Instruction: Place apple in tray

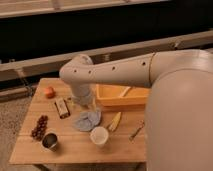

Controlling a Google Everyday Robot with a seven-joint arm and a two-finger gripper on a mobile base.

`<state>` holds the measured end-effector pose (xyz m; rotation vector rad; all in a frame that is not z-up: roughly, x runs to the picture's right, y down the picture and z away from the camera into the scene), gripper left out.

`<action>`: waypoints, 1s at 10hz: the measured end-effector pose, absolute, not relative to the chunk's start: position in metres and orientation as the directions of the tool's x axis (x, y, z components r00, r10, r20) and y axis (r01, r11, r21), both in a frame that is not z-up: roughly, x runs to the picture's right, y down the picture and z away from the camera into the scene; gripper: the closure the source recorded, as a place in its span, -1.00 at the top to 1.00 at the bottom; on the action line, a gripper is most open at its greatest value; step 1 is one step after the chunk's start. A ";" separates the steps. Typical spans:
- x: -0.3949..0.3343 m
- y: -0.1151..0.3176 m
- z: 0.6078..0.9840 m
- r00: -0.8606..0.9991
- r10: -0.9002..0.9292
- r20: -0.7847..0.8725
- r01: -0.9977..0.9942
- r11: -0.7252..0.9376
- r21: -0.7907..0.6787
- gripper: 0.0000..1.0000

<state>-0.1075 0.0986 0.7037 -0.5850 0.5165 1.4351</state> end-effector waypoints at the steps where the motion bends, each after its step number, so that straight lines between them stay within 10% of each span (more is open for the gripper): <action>1: -0.109 0.097 0.704 0.086 0.763 -0.640 -0.996 0.049 -0.074 0.30; 10: -0.273 0.045 0.773 0.344 0.849 -0.401 -0.919 0.216 -0.331 0.30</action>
